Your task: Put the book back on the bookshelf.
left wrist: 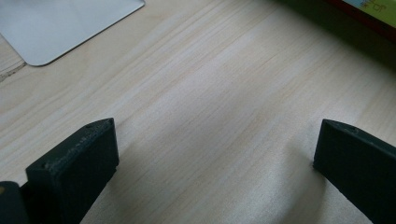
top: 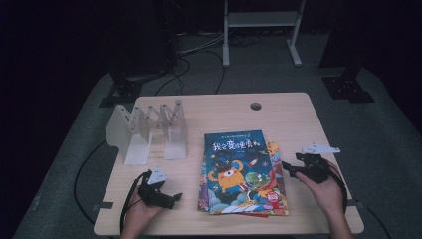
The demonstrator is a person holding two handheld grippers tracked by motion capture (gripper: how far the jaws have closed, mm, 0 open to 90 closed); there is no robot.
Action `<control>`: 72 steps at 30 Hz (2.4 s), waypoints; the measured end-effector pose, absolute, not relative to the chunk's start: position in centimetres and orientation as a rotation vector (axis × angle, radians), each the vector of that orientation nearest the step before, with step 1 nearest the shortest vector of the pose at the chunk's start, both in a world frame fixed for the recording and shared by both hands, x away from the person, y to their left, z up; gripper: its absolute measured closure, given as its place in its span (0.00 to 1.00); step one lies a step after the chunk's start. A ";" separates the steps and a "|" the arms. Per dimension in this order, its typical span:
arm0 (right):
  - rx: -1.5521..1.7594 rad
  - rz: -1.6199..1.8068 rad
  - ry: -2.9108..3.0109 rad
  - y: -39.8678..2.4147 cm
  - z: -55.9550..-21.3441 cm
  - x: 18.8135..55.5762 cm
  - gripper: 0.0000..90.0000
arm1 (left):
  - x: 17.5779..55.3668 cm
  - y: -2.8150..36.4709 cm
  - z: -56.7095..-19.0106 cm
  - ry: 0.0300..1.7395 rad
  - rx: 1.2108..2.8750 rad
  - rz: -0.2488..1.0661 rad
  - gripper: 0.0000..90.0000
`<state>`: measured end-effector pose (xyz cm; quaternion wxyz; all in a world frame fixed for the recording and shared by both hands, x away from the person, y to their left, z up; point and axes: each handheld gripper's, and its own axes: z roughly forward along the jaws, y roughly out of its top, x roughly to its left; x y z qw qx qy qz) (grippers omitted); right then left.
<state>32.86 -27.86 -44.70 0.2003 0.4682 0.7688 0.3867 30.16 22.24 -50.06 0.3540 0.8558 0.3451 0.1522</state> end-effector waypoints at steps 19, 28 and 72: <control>1.268 1.054 2.292 -21.6 -45.1 40.4 0.36 | 30.2 22.2 -50.1 0.892 2.213 0.393 0.00; 1.358 1.097 2.340 -21.2 -46.1 41.5 0.34 | 30.3 22.5 -50.0 0.887 2.198 0.368 0.00; 0.934 1.188 2.640 -13.7 -45.9 41.0 0.36 | 34.9 19.6 -45.3 0.781 2.144 0.323 0.00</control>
